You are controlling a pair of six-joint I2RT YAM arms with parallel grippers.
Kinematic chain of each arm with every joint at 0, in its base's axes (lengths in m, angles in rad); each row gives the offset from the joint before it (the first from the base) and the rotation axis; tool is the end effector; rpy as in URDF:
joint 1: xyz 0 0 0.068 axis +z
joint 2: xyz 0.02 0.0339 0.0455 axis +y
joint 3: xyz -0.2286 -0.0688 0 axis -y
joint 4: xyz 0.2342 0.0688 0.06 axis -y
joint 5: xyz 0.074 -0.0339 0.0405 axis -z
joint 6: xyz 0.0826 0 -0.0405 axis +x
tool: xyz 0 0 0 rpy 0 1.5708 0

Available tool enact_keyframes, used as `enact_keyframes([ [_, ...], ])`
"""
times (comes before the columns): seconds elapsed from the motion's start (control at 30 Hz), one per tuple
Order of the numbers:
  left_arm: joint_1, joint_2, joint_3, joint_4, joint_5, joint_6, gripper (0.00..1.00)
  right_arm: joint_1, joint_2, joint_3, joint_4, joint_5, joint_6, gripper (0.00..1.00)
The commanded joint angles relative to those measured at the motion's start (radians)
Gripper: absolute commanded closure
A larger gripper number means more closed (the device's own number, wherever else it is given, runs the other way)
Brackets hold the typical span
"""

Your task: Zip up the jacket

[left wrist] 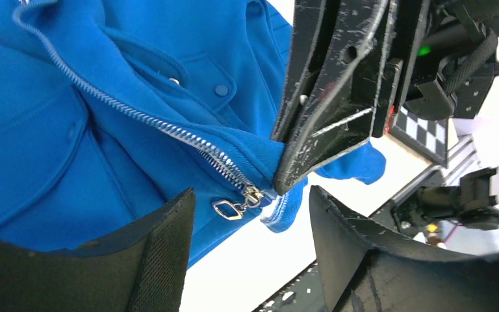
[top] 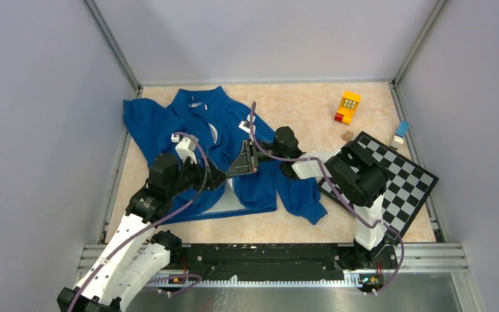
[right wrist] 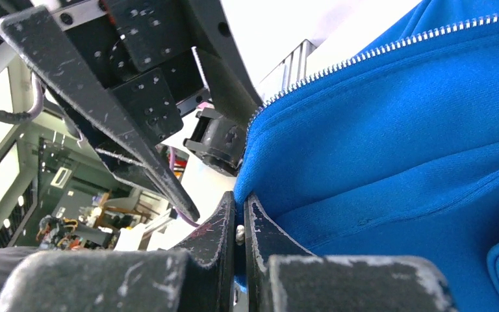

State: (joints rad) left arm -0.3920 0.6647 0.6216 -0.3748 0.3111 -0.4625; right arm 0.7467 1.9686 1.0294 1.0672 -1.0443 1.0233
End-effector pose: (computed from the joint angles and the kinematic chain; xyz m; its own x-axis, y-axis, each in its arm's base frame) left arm 0.1901 -0.1059 0.2424 -0.6133 -0.2061 -0.7625 0.3895 0.7609 -0.5190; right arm 0.2523 0.3308 0.1854 -0.7800 -0.1373 -0.6105 -0.5853 -0.1852 0.7894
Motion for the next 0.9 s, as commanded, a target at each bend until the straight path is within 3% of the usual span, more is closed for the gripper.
enact_keyframes([
  [0.0, 0.084, 0.013, 0.001, 0.042, 0.142, -0.125, 0.30, -0.009, -0.007, 0.039, 0.099, -0.025, 0.033, 1.00],
  [0.27, 0.200, -0.090, -0.140, 0.157, 0.189, -0.277, 0.29, -0.015, -0.006, 0.028, 0.096, -0.021, 0.024, 1.00],
  [0.47, 0.214, -0.142, -0.200, 0.234, 0.241, -0.297, 0.40, -0.026, -0.019, 0.009, 0.100, -0.011, 0.023, 1.00],
  [0.53, 0.214, -0.159, -0.217, 0.228, 0.240, -0.282, 0.51, -0.026, -0.020, 0.008, 0.103, -0.010, 0.021, 1.00],
  [0.67, 0.215, -0.156, -0.259, 0.293, 0.298, -0.317, 0.55, -0.025, -0.020, 0.004, 0.117, -0.010, 0.028, 1.00],
  [0.87, 0.215, -0.144, -0.270, 0.346, 0.316, -0.299, 0.40, -0.026, -0.023, 0.001, 0.145, -0.010, 0.047, 1.00],
])
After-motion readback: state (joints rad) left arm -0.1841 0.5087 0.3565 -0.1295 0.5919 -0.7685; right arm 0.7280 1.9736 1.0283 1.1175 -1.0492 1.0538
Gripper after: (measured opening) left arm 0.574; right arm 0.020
